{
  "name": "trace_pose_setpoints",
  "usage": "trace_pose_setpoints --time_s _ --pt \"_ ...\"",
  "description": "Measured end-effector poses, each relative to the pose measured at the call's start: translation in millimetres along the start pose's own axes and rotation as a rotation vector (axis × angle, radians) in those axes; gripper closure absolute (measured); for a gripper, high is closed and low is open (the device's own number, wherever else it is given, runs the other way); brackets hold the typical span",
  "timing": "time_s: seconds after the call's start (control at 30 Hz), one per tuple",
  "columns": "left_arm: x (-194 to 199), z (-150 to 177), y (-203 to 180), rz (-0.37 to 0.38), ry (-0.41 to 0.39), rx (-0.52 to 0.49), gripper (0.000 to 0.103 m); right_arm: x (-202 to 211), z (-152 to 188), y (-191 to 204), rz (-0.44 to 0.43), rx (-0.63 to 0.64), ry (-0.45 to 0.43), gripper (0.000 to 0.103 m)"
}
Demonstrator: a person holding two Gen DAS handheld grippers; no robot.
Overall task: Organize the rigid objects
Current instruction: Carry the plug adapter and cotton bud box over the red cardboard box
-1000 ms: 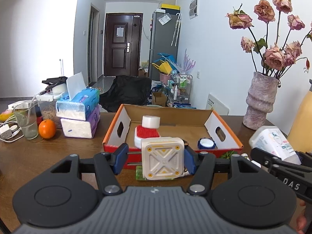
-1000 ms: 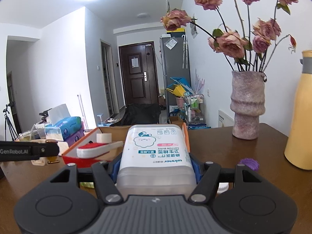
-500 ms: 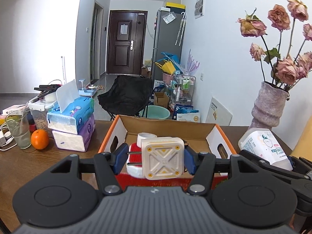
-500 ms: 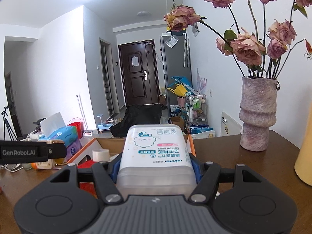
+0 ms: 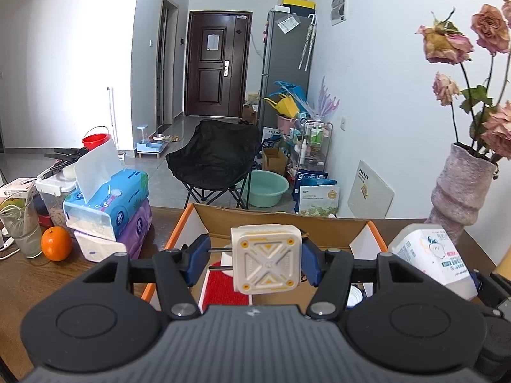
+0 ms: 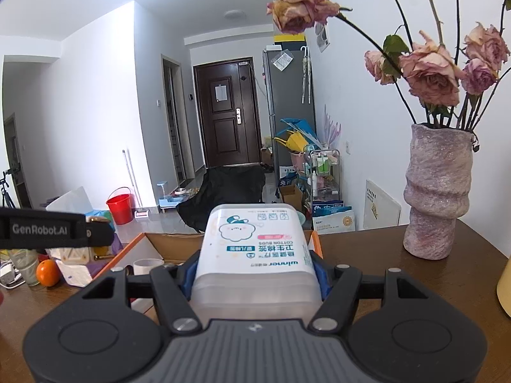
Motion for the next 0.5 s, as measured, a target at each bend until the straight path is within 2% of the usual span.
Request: trace_pose_setpoints --time_s 0.5 --pt "-40.3 4.0 -12.0 -0.034 0.017 -0.014 0.043 -44.0 17.7 -12.1 -0.031 -0.042 0.029 0.038"
Point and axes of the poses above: each gripper's, at about its wrist camera, not at the fingertips, and x roughly against the way its jaws point, y to its left, z to its underside, the point moved 2 cm from there along -x, roughly the way its jaws point, and after that the axes turned 4 degrees about -y, right-handed, at the moved point
